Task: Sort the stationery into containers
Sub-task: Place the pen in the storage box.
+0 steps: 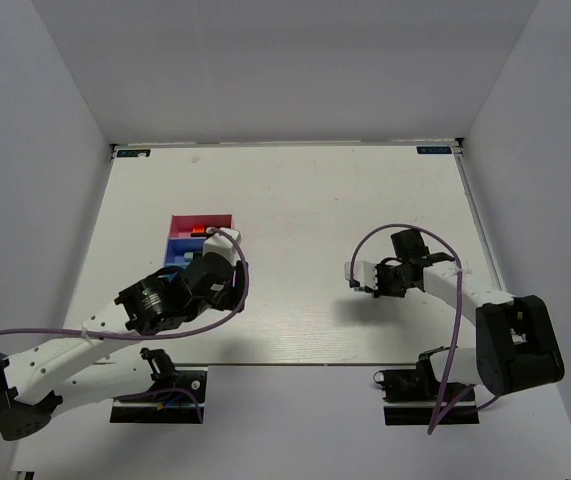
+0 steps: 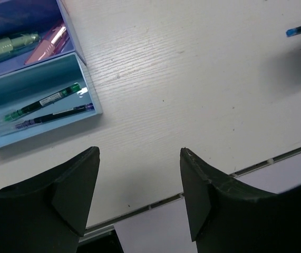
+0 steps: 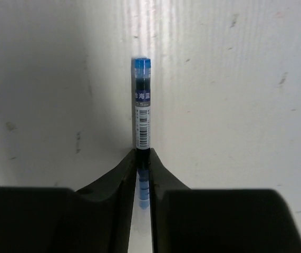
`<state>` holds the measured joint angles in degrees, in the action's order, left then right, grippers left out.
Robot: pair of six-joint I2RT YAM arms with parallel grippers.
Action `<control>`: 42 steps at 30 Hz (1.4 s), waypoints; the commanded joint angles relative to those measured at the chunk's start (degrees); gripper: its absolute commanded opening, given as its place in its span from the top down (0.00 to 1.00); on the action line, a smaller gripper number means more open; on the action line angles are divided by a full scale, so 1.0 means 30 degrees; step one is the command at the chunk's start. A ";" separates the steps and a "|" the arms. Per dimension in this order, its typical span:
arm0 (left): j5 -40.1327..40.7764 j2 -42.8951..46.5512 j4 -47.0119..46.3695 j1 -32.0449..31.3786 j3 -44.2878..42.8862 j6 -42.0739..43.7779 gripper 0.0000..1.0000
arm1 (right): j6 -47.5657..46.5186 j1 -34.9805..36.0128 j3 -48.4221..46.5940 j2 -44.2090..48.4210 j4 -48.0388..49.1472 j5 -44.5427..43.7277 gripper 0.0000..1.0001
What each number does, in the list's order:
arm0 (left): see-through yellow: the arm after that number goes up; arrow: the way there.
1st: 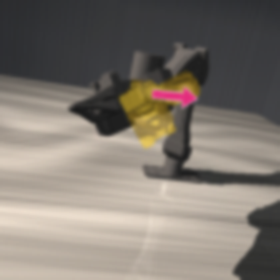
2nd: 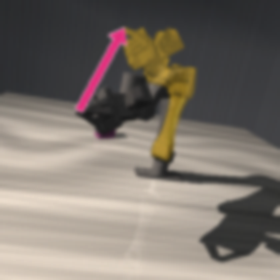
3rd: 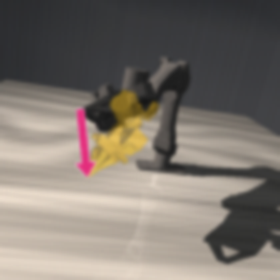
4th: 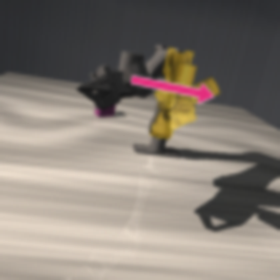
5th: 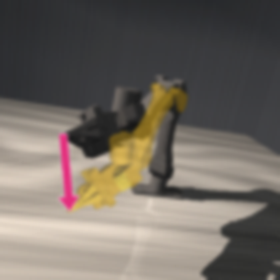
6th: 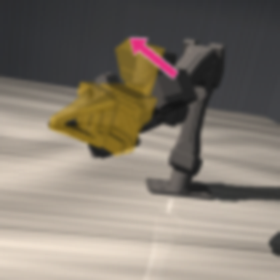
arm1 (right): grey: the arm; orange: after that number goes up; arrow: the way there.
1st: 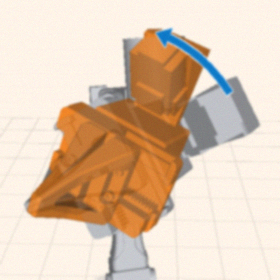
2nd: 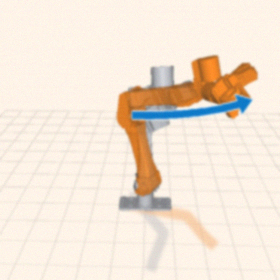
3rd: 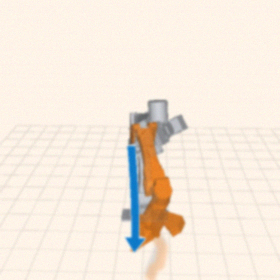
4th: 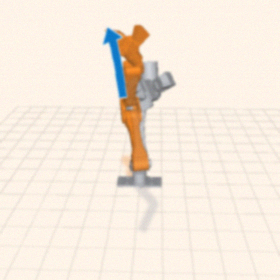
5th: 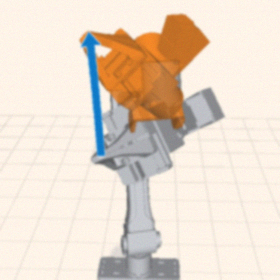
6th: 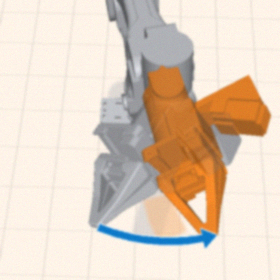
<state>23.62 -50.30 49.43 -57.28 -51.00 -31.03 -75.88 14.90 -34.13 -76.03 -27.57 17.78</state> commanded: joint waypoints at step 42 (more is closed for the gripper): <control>-0.7608 -0.0017 -0.2794 -0.0127 -0.6231 0.4629 0.27 | 3.2985 1.0413 -2.6092 -1.7162 1.0944 1.6195 1.00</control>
<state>3.90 -49.80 42.74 -57.49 -67.64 -18.41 1.98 44.05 -110.24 -125.67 -22.02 63.66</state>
